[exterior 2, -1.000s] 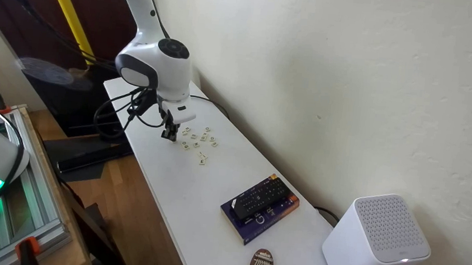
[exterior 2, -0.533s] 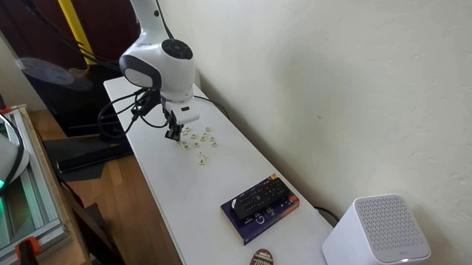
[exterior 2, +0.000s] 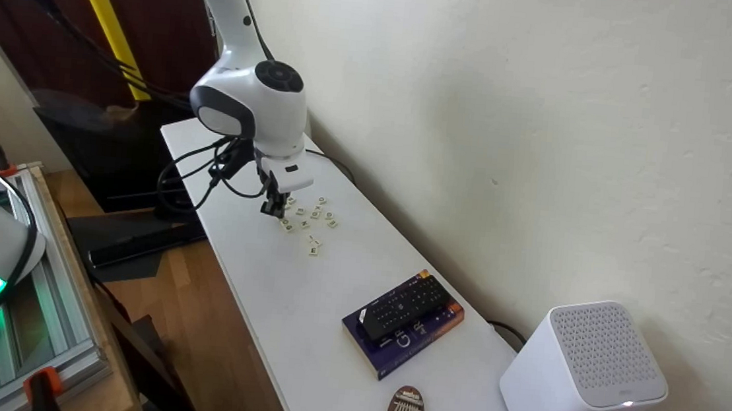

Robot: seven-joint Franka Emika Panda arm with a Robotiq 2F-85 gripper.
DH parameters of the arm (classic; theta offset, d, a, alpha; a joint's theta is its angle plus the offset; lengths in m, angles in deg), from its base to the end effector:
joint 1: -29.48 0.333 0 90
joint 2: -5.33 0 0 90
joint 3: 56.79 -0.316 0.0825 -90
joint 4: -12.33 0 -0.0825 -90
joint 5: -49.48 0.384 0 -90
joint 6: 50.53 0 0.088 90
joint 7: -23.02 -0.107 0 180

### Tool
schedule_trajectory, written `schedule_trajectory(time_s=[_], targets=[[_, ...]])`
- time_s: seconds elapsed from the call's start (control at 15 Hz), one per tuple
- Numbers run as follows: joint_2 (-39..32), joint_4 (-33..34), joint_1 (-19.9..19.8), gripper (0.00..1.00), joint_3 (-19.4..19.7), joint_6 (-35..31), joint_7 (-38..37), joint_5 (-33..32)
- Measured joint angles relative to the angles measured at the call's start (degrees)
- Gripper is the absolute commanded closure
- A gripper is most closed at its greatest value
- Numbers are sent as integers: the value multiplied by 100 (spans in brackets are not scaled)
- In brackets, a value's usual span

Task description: Replace the letter L with H on the lined up letters on the ;eft to spell the word HOG

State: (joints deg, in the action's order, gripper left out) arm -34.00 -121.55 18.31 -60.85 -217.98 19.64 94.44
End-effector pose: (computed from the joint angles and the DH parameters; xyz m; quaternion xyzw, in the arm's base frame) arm 0.4417 -0.0935 0.0350 -0.8793 0.4655 0.0508 0.0873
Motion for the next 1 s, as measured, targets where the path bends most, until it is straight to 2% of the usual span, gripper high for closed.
schedule_trajectory(time_s=[1.0], targets=[[-4, 12, 0, 100, 7, -4, -171, 0]])
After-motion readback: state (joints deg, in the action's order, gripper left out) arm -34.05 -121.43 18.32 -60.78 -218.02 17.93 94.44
